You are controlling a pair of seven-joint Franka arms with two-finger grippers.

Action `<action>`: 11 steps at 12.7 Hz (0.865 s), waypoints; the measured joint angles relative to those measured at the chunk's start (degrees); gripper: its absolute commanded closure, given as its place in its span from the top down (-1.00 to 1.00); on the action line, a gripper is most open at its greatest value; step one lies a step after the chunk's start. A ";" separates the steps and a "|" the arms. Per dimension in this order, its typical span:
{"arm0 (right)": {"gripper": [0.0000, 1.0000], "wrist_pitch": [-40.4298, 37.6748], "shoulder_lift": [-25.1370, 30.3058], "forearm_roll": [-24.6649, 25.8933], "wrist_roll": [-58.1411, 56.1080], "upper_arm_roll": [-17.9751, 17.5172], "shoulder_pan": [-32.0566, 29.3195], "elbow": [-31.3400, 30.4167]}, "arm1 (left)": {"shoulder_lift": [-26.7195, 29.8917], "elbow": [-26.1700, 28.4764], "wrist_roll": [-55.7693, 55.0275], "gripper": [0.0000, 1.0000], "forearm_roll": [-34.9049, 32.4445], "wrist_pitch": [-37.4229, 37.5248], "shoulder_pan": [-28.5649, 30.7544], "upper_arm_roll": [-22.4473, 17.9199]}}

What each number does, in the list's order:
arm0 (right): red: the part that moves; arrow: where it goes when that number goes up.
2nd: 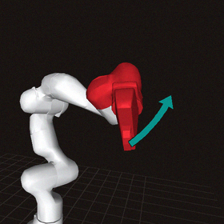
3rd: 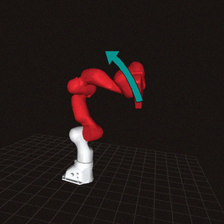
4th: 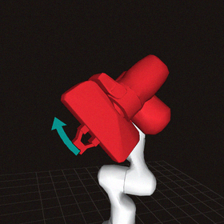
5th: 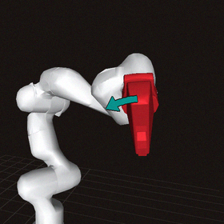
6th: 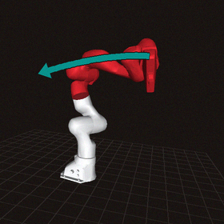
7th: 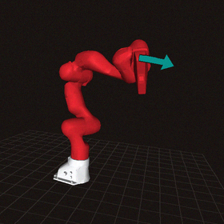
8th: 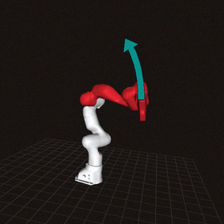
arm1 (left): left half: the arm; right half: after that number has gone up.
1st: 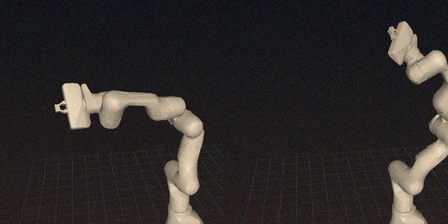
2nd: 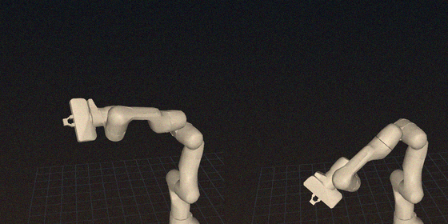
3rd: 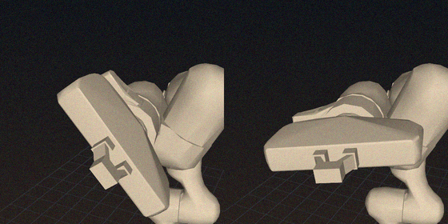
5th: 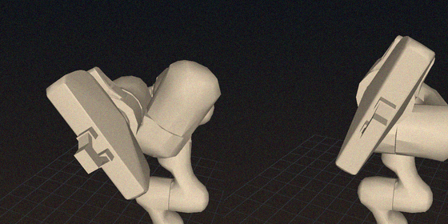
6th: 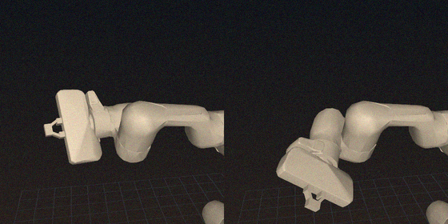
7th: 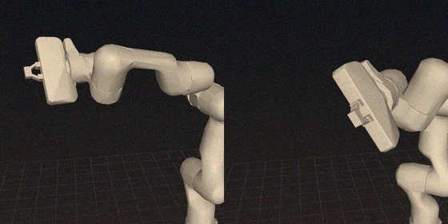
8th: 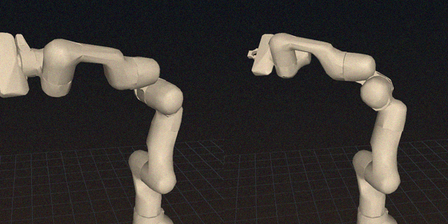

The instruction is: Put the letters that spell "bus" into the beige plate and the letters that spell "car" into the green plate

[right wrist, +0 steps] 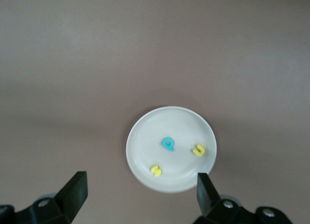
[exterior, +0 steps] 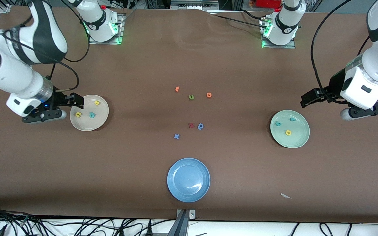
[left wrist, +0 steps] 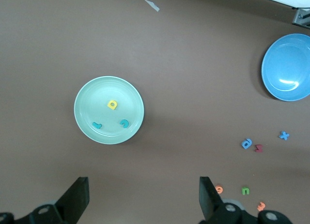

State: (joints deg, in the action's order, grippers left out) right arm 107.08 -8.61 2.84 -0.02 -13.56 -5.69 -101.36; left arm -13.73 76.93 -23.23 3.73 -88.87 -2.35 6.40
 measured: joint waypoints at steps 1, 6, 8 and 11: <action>1.00 -3.75 0.48 -0.12 0.91 2.83 2.91 2.93 | 0.01 0.36 0.03 1.00 0.00 0.00 0.25 -0.19; 1.00 -15.97 1.11 -0.65 1.73 6.28 5.18 11.90 | 0.00 2.39 0.08 1.00 -0.38 -0.85 0.64 -0.81; 1.00 -17.10 1.11 -1.42 1.73 6.85 5.19 12.96 | -0.01 3.73 0.12 1.00 -1.18 -2.38 0.99 -1.14; 1.00 -18.86 1.03 -1.55 1.72 7.83 5.17 13.56 | -0.01 4.59 0.13 1.00 -3.86 -3.26 1.07 -1.06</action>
State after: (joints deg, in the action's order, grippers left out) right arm 88.23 -7.58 1.29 1.70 -5.73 -0.52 -87.79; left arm -13.74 81.53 -23.10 -0.13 -92.13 -1.28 5.35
